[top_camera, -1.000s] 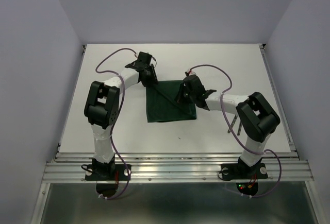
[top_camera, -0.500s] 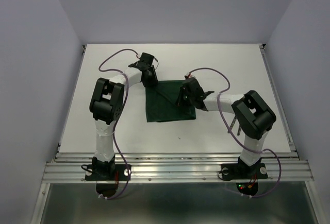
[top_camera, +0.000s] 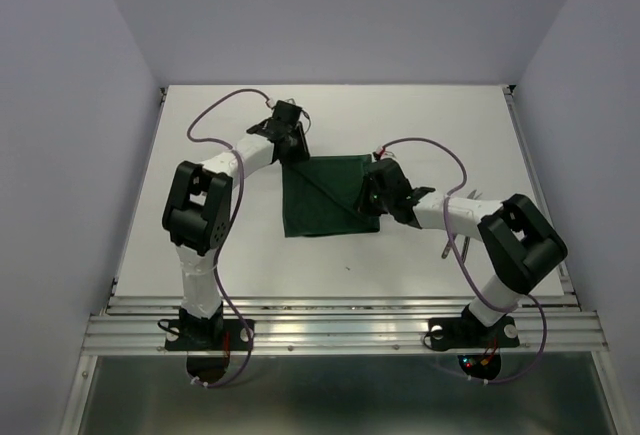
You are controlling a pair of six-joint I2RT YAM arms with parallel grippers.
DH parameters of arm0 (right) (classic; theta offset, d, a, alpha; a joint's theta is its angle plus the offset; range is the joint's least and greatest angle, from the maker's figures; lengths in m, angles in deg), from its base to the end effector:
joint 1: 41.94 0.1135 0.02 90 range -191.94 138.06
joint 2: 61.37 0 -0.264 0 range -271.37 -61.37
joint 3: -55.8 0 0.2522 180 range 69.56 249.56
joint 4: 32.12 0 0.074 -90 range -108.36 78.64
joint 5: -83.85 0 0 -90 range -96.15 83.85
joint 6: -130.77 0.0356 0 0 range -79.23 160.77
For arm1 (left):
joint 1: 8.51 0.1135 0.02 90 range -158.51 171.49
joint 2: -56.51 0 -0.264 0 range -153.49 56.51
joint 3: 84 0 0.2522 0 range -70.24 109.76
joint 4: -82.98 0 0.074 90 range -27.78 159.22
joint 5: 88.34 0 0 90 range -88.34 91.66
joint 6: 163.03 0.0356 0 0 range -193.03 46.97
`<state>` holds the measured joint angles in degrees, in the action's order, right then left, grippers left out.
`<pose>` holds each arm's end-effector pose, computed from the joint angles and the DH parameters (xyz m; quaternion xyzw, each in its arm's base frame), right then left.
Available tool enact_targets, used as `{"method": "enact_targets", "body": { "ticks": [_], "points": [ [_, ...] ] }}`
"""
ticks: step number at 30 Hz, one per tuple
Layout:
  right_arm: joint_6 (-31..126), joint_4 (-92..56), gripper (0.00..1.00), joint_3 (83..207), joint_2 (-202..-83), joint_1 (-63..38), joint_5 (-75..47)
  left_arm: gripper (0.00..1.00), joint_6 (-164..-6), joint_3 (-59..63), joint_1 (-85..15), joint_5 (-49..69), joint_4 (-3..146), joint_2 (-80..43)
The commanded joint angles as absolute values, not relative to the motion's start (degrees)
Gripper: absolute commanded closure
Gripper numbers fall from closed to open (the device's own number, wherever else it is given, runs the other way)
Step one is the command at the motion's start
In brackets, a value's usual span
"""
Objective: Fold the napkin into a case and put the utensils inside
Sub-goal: Smooth out the upper triangle-folded napkin at the center of the board.
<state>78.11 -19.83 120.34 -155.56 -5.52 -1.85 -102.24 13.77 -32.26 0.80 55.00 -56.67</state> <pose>0.2751 0.1997 0.1788 0.0226 0.9125 0.2168 0.3461 0.4091 -0.1794 0.2139 -0.0467 0.9172 -0.1702 0.3572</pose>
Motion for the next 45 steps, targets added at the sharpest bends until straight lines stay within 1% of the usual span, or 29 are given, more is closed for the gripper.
{"method": "enact_targets", "body": {
  "ticks": [1, 5, 16, 24, 33, 37, 45],
  "points": [
    [78.9, -20.3, 0.90, 117.2, -156.5, -5.2, -1.0, 0.58, -103.1, 11.2, -35.9, 3.8, 56.0, -54.1],
    [79.3, -20.6, 0.90, 116.3, -157.3, -5.2, -1.0, 0.58, -104.1, 8.9, -37.2, 6.3, 58.0, -55.7],
    [78.5, -18.6, 0.90, 116.0, -149.0, -5.2, 0.8, 0.58, -103.7, 9.7, -37.8, 6.4, 57.8, -56.4],
    [80.0, -19.9, 0.90, 112.2, -153.4, -5.2, 1.9, 0.58, -103.4, 9.8, -37.9, 6.1, 57.5, -55.7],
    [77.8, -18.5, 0.90, 116.6, -148.9, -5.2, 1.9, 0.58, -102.8, 12.1, -37.3, 2.5, 55.2, -55.6],
    [77.3, -19.1, 0.90, 120.2, -150.8, -5.2, -0.4, 0.58, -102.7, 14.2, -36.5, 2.3, 54.5, -55.7],
    [77.1, -22.1, 0.90, 129.7, -162.6, -4.1, -4.1, 0.58, -102.3, 18.3, -33.3, 2.3, 53.0, -58.9]
  ]
}}
